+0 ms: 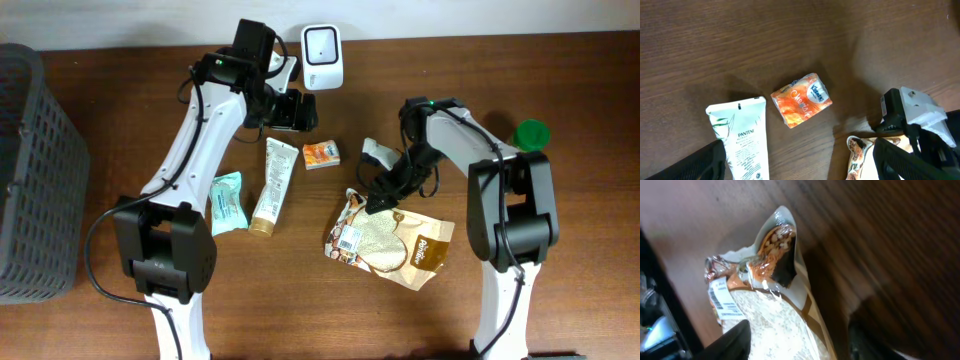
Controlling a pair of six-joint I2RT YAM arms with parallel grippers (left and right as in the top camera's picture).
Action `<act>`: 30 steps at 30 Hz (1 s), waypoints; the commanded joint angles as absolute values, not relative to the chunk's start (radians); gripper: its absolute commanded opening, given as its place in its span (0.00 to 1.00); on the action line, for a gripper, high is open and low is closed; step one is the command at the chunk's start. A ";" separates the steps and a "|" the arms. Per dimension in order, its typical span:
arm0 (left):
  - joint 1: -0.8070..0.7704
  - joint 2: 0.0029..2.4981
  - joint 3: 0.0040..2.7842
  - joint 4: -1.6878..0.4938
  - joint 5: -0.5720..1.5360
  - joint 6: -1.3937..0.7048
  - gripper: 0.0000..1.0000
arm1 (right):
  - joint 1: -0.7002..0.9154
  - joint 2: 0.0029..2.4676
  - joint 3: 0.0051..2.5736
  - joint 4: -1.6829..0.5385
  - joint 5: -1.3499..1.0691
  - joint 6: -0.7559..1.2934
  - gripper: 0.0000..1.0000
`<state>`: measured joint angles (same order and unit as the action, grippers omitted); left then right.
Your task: Scan the item barcode
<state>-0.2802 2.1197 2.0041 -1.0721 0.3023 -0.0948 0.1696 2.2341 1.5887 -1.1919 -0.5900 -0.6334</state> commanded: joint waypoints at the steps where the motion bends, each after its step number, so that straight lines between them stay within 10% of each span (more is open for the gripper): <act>1: -0.277 2.128 1.996 -1.069 0.299 -0.102 0.92 | 0.163 2.297 1.544 -1.188 -0.599 -0.646 0.37; 7: -0.277 2.128 1.996 -1.063 0.299 -0.102 0.93 | 0.163 2.297 1.500 -1.154 -0.591 -0.559 0.04; 25: -0.300 2.135 1.996 -1.071 0.299 -0.106 0.94 | -0.100 2.284 1.786 -1.288 -0.619 -0.246 0.04; 30: -0.308 2.173 1.996 -1.057 0.299 -0.143 0.92 | -0.042 2.284 1.782 -1.417 -0.616 -0.582 0.50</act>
